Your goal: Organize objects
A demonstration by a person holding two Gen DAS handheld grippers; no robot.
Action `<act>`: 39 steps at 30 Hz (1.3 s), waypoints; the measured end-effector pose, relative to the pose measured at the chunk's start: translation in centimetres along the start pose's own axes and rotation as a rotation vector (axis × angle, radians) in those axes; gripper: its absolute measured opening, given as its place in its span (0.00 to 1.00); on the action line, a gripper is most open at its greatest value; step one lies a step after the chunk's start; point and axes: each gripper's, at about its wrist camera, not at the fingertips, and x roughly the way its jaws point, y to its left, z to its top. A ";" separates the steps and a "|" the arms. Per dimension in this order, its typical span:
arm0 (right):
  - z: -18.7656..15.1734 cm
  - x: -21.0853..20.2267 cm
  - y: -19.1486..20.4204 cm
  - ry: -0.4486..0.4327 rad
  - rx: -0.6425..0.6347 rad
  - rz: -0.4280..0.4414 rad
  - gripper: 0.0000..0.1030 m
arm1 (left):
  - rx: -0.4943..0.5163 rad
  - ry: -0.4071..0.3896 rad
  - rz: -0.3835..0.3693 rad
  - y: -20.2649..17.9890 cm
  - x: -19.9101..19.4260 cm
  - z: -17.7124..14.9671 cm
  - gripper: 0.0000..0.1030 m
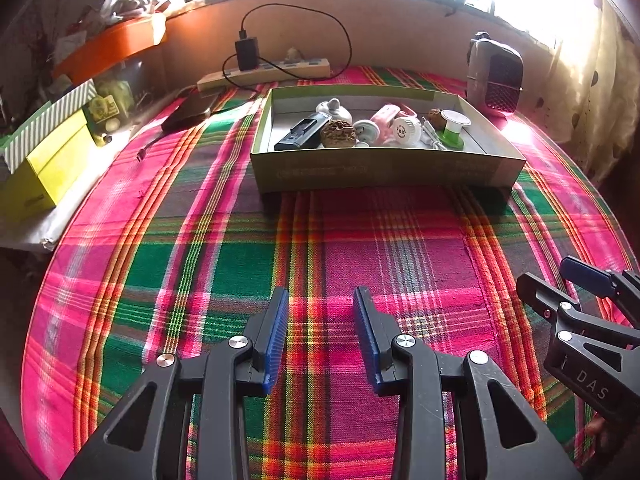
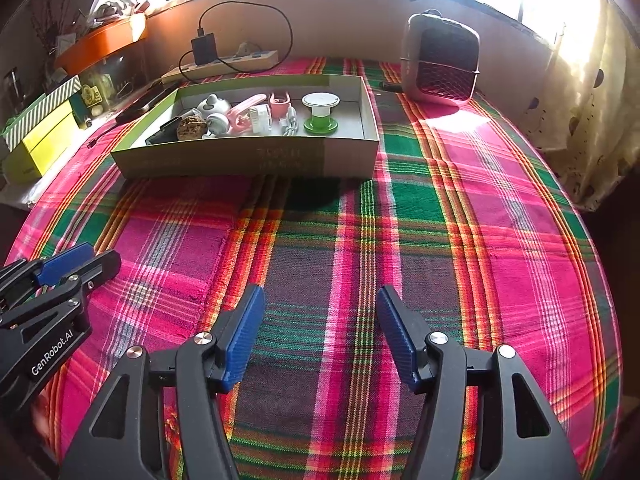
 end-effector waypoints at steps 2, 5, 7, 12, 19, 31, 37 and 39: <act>0.0 0.0 0.0 0.000 0.001 0.001 0.58 | 0.004 -0.001 0.006 -0.1 0.0 0.0 0.31; 0.0 0.0 0.0 0.000 0.001 0.001 0.58 | -0.005 0.000 0.003 0.0 0.0 0.0 0.31; 0.0 0.0 0.0 0.000 0.000 0.000 0.59 | -0.009 -0.001 0.001 0.0 0.0 0.0 0.31; 0.1 0.0 0.0 0.000 0.001 0.000 0.59 | -0.009 0.000 0.001 0.0 0.0 0.0 0.31; 0.0 0.0 0.0 0.000 0.001 0.001 0.59 | -0.009 0.000 0.001 0.0 0.0 0.0 0.31; 0.0 0.1 0.0 0.000 0.001 0.001 0.59 | -0.009 0.000 0.001 0.0 0.0 0.0 0.31; 0.0 0.1 0.0 0.000 0.001 0.001 0.59 | -0.009 0.000 0.001 0.0 0.0 0.0 0.31; 0.0 0.1 0.0 0.000 0.000 0.000 0.59 | -0.009 0.000 0.001 0.0 0.0 0.0 0.31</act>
